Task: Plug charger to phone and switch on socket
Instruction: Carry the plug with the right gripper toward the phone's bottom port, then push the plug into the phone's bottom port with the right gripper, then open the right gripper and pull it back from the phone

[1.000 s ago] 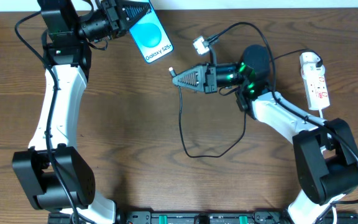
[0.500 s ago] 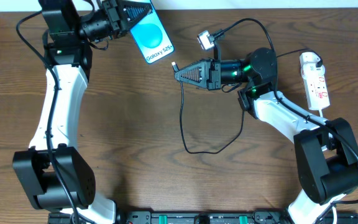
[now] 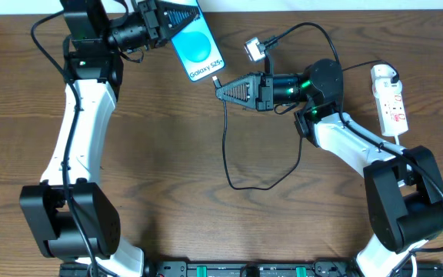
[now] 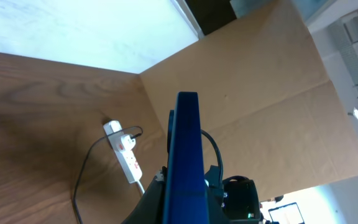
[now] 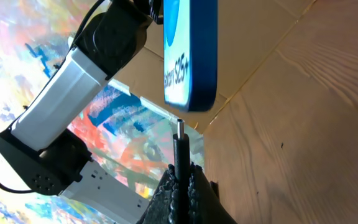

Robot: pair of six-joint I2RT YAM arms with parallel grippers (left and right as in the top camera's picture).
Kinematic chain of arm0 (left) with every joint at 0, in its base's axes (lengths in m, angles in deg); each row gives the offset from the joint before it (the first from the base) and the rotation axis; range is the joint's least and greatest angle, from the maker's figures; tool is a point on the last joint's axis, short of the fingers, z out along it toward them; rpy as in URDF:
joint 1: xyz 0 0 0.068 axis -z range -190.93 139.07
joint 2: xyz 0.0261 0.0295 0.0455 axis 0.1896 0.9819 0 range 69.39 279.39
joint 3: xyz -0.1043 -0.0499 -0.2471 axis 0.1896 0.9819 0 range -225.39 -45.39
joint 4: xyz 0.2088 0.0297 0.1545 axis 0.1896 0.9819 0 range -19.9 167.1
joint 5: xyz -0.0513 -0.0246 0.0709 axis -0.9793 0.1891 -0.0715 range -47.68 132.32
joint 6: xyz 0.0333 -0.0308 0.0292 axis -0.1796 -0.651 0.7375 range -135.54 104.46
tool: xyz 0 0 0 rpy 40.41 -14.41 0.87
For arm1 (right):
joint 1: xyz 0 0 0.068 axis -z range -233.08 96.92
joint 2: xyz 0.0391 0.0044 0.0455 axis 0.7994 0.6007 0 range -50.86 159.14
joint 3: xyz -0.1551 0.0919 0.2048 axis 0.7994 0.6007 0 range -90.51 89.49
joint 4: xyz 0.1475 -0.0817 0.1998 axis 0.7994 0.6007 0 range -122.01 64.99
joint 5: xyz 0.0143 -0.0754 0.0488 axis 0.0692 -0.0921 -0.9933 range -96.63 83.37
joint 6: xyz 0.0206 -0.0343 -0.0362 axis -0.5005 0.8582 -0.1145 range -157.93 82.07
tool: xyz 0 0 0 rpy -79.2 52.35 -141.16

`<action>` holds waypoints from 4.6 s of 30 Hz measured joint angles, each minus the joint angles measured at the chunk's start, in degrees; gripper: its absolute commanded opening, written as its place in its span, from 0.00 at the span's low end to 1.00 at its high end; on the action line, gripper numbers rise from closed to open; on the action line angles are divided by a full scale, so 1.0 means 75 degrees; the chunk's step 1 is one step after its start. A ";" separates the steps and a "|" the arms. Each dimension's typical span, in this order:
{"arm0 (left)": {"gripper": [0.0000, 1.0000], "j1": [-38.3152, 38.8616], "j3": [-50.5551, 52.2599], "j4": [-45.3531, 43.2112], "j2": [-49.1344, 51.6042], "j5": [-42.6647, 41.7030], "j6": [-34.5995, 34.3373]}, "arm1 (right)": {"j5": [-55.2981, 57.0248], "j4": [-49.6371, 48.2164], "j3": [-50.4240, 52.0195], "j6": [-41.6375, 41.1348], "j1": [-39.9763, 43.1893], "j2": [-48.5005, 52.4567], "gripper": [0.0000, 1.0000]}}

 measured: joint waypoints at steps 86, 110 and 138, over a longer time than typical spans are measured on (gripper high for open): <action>0.07 0.0291 0.0006 -0.0020 0.0000 -0.0003 0.0323 | 0.0157 -0.0023 0.0000 0.0035 -0.0044 0.0000 0.01; 0.07 -0.0044 0.0134 0.0070 0.0003 -0.0458 0.0711 | 0.0892 -0.0064 0.0000 0.0460 -0.0026 0.0003 0.97; 0.07 -0.0562 0.0192 0.6688 0.0006 0.3762 0.3762 | 0.3870 0.8460 -0.0085 0.3838 0.0344 0.0012 0.94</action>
